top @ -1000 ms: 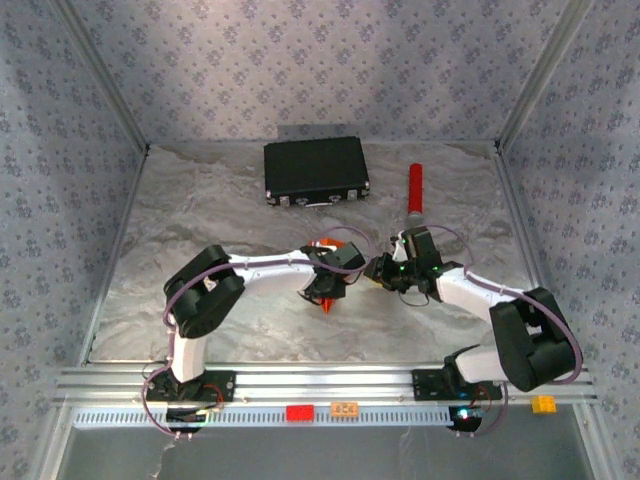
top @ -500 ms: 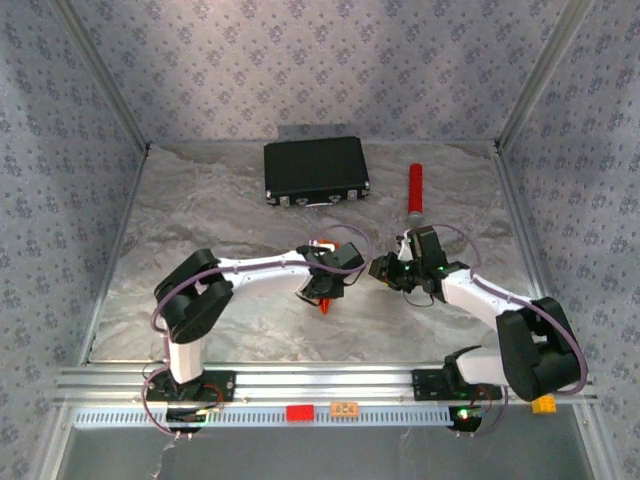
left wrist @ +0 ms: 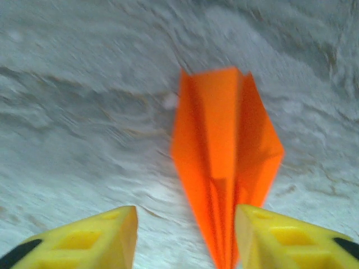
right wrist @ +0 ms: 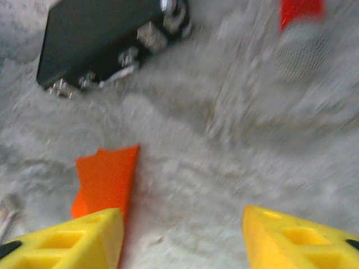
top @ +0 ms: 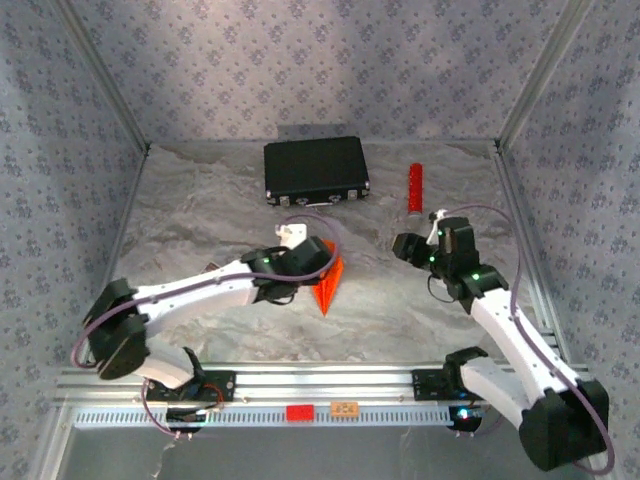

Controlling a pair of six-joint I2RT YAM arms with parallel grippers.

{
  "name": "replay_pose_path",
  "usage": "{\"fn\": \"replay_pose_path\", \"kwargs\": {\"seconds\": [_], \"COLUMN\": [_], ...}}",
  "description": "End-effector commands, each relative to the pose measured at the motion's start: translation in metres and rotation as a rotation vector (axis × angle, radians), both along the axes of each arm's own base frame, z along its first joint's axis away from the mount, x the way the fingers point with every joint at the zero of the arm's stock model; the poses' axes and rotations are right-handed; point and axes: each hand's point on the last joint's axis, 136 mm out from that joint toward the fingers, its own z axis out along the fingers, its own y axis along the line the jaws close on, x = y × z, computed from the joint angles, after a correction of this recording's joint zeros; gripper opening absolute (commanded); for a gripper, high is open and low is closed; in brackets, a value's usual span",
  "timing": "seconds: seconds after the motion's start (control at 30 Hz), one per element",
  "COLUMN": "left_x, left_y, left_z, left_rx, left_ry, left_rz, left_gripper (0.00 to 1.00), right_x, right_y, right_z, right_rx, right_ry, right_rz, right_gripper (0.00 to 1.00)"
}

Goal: Fold a paper plane with a square sheet of paper (pick it up from the middle)
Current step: Reset both arms

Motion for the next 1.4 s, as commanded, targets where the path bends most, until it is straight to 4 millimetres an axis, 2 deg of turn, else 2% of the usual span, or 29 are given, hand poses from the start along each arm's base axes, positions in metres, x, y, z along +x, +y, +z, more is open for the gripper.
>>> {"fn": "replay_pose_path", "kwargs": {"seconds": [0.0, 0.07, 0.13, 0.2, 0.37, 0.4, 0.47, 0.57, 0.67, 0.73, 0.87, 0.97, 1.03, 1.07, 1.1, 1.17, 1.2, 1.27, 1.37], "left_x": [0.025, 0.034, 0.042, 0.051, 0.073, 0.076, 0.085, 0.101, 0.112, 0.120, 0.131, 0.134, 0.133, 0.133, 0.132, 0.129, 0.127, 0.130, 0.144], "left_y": [0.054, 0.085, 0.117, 0.149, 0.216, 0.228, 0.241, 0.240, 0.242, 0.239, 0.240, 0.236, 0.240, 0.244, 0.247, 0.258, 0.257, 0.258, 0.277], "left_z": [0.024, 0.030, 0.034, 0.035, 0.031, 0.030, 0.025, 0.013, -0.005, -0.012, -0.021, -0.026, -0.028, -0.035, -0.042, -0.049, -0.056, -0.053, -0.063], "left_rx": [0.087, 0.107, 0.147, 0.183, 0.336, 0.379, 0.448, 0.499, 0.419, 0.364, 0.410, 0.412, 0.384, 0.350, 0.315, 0.257, 0.224, 0.217, 0.201], "left_ry": [-0.163, -0.194, -0.233, -0.261, -0.259, -0.264, -0.274, -0.303, -0.326, -0.375, -0.442, -0.472, -0.507, -0.495, -0.496, -0.530, -0.529, -0.567, -0.441], "left_rz": [0.085, 0.138, 0.210, 0.284, 0.435, 0.465, 0.445, 0.307, 0.267, 0.232, 0.197, 0.149, 0.146, 0.148, 0.146, 0.183, 0.162, 0.165, 0.243], "left_gripper": [0.62, 0.77, 0.91, 0.99, 1.00, 1.00, 1.00, 1.00, 1.00, 1.00, 1.00, 1.00, 1.00, 1.00, 1.00, 1.00, 1.00, 1.00, 1.00], "right_x": [0.002, 0.005, 0.007, 0.014, 0.036, 0.042, 0.051, 0.064, 0.075, 0.080, 0.085, 0.087, 0.092, 0.093, 0.096, 0.098, 0.099, 0.098, 0.098], "right_y": [-0.056, -0.076, -0.093, -0.106, -0.130, -0.128, -0.122, -0.121, -0.111, -0.103, -0.091, -0.097, -0.101, -0.103, -0.107, -0.116, -0.119, -0.119, -0.119], "right_z": [0.016, 0.020, 0.014, 0.003, -0.024, -0.028, -0.039, -0.049, -0.055, -0.062, -0.079, -0.091, -0.093, -0.096, -0.097, -0.098, -0.098, -0.098, -0.098], "right_rx": [-0.275, -0.400, -0.499, -0.564, -0.562, -0.572, -0.601, -0.628, -0.648, -0.598, -0.567, -0.569, -0.587, -0.580, -0.565, -0.552, -0.549, -0.549, -0.551], "right_ry": [-0.075, -0.104, -0.102, -0.094, -0.147, -0.188, -0.235, -0.250, -0.332, -0.339, -0.378, -0.363, -0.354, -0.314, -0.308, -0.276, -0.274, -0.273, -0.271], "right_rz": [-0.171, -0.216, -0.249, -0.256, -0.327, -0.309, -0.256, -0.229, -0.155, -0.103, -0.042, -0.076, -0.107, -0.109, -0.121, -0.163, -0.172, -0.173, -0.175], "right_gripper": [0.66, 0.70, 0.75, 0.76, 0.77, 0.77, 0.77, 0.76, 0.76, 0.76, 0.76, 0.78, 0.78, 0.81, 0.99, 0.99, 0.99, 0.99, 0.99]}}
